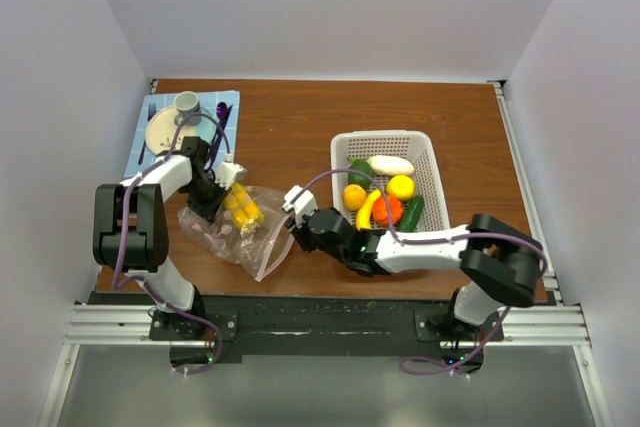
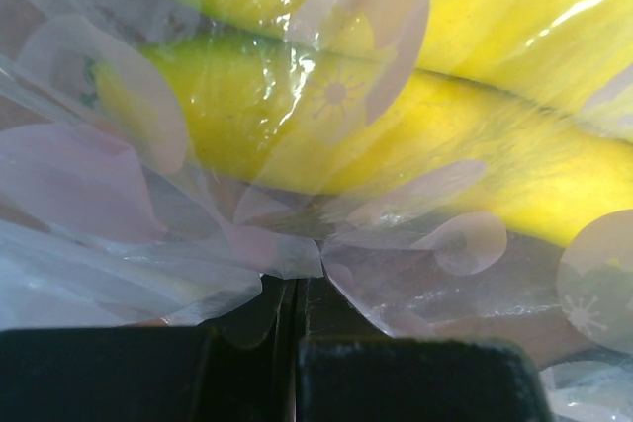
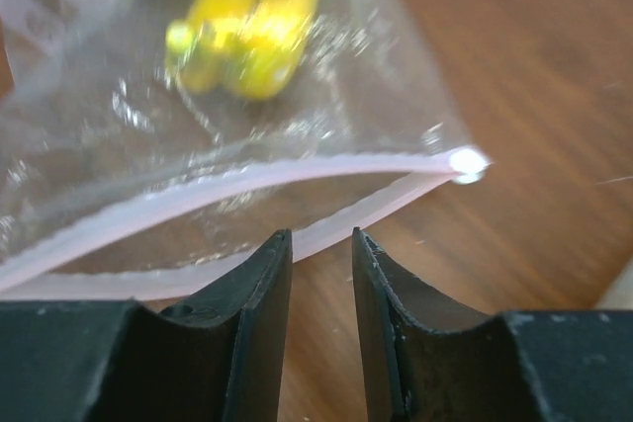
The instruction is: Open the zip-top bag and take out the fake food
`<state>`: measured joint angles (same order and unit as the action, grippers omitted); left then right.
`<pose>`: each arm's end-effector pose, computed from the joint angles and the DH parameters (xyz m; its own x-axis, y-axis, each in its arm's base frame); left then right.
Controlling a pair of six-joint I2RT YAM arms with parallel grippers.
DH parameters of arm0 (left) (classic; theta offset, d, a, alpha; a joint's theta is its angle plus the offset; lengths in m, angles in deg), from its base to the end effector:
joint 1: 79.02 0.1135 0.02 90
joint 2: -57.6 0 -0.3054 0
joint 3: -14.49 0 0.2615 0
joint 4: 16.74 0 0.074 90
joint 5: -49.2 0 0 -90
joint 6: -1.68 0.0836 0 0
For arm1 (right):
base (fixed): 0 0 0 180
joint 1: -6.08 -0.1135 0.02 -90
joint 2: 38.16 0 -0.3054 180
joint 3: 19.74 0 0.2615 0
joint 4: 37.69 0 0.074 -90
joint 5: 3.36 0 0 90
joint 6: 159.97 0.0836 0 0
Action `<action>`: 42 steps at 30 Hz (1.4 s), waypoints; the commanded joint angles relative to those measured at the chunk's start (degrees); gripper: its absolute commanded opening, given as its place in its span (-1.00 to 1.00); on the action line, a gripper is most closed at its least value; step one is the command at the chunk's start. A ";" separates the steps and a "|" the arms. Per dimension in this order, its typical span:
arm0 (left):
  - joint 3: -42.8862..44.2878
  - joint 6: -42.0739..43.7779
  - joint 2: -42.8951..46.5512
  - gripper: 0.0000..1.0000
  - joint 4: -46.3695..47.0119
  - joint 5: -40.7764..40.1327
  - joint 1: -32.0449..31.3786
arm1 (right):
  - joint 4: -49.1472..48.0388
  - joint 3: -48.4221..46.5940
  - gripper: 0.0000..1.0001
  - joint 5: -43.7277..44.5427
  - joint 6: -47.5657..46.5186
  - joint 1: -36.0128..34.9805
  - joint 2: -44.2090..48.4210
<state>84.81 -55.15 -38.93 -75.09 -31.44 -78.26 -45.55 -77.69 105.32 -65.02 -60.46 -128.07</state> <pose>0.3043 -0.0096 0.1456 -0.8319 0.5289 -0.1679 0.5466 0.8332 -0.0837 0.1763 0.3391 0.2179 -0.2269 -0.3175 -0.9207 -0.7358 0.6752 -0.0515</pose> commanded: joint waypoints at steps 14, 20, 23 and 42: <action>0.25 0.32 -1.29 -1.00 1.05 0.48 0.39 | -21.75 -7.34 0.62 -10.50 2.35 0.10 -17.58; 0.42 0.58 -1.20 -1.00 0.70 0.48 0.39 | -23.61 -13.31 0.73 -13.31 0.94 0.01 -21.88; 0.77 0.84 -1.29 -1.00 0.35 0.74 0.39 | -23.52 -16.04 0.77 -12.01 -0.38 0.01 -23.38; 1.74 0.85 -1.38 -1.00 -0.89 1.36 0.12 | -22.83 -21.67 0.72 -18.50 -0.82 -0.08 -27.77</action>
<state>85.18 -54.67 -39.18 -75.59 -31.24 -78.26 -67.80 -95.83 90.98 -66.14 -60.42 -154.88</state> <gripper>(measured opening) 0.015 0.886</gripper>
